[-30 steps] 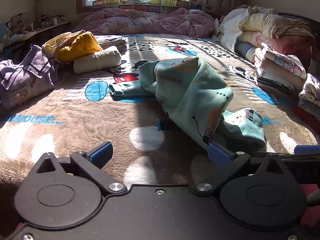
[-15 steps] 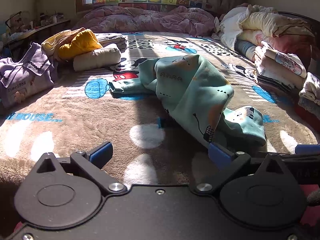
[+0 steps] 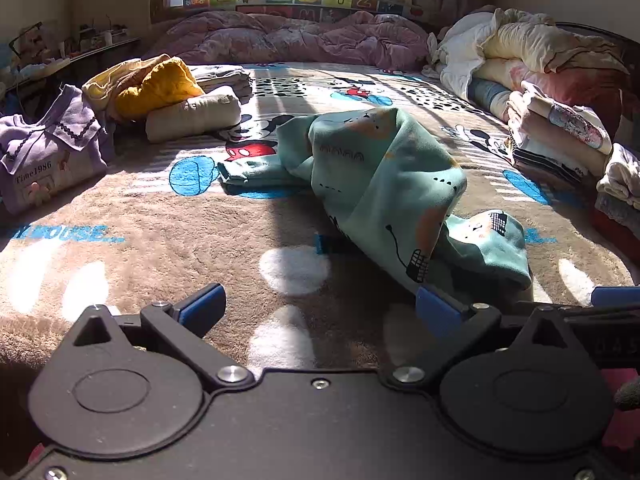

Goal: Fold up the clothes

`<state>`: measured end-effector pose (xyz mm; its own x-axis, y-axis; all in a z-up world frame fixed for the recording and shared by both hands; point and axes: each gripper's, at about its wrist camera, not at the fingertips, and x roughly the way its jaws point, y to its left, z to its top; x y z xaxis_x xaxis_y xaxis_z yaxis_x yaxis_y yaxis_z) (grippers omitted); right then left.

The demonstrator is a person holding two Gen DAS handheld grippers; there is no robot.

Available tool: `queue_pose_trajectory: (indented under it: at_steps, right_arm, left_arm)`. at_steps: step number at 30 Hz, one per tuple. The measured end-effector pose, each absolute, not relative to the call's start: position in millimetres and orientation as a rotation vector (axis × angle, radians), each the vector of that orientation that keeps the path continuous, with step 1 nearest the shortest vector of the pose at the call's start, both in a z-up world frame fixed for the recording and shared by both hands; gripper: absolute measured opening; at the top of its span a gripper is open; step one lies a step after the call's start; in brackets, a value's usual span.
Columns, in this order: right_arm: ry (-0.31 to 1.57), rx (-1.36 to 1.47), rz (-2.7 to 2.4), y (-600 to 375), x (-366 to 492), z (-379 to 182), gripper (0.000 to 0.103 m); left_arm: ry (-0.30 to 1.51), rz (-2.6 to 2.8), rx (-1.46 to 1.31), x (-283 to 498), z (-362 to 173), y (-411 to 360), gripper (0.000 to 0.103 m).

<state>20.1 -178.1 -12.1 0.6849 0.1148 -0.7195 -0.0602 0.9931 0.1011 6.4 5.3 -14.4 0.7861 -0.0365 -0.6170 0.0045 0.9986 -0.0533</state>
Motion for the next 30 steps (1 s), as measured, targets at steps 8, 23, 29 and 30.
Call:
queue_pose_trajectory:
  at_steps: [8, 23, 29, 30]
  right_arm:
    - [0.809, 0.070, 0.098, -178, 20, -11, 0.102]
    - [0.806, 0.275, 0.196, -208, 38, -25, 0.102]
    - [0.727, 0.339, 0.278, -215, 59, -41, 0.102]
    - [0.721, 0.353, 0.284, -216, 63, -43, 0.102]
  left_arm:
    - [0.667, -0.024, -0.049, 7, -14, 4, 0.103]
    - [0.756, -0.009, -0.064, 37, -38, 4, 0.103]
    - [0.811, 0.000, -0.073, 63, -56, 0, 0.103]
    - [0.821, 0.002, -0.075, 67, -59, 0, 0.103]
